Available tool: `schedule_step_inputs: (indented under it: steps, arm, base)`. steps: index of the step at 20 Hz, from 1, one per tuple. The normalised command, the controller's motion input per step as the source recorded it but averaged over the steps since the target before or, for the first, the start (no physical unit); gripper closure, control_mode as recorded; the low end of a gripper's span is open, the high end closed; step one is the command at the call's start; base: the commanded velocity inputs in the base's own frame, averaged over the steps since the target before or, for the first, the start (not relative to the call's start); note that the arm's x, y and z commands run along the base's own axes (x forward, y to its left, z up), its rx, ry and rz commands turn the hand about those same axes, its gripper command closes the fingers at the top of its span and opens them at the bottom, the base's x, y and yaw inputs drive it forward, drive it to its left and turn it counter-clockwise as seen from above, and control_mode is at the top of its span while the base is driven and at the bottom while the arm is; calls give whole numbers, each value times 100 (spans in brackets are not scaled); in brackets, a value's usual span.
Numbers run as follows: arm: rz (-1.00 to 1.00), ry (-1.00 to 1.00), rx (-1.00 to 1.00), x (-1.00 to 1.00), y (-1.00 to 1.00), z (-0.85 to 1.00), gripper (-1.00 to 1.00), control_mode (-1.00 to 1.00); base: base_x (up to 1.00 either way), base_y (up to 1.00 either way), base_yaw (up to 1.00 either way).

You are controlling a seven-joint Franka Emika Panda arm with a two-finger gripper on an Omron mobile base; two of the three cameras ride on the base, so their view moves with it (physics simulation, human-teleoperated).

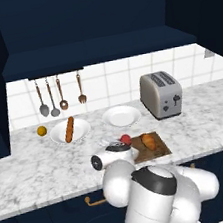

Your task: From the different types of pastries on the counter, select a croissant and place it on the cutting board. Then retrieve a jar of jam from the cabinet and place it alongside the croissant on the cutting board.

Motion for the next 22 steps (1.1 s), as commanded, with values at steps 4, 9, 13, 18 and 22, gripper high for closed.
schedule_step_inputs:
  steps: [4, 9, 13, 18, 22]
  arm:
    - [-4, 0, 0, 26, 0, -26, 100, -100]
    - [-5, 2, -1, 2, -2, -33, 100, -100]
    - [-4, 5, 0, -12, -14, -31, -100, -100]
    - [-4, 0, 0, -21, -4, -3, -100, -100]
    - [-4, -2, 3, -32, -4, 27, -100, -100]
  base:
    - [0, 0, 0]
    - [0, 0, 0]
    - [0, 0, 0]
    - [0, 0, 0]
    - [0, 0, 0]
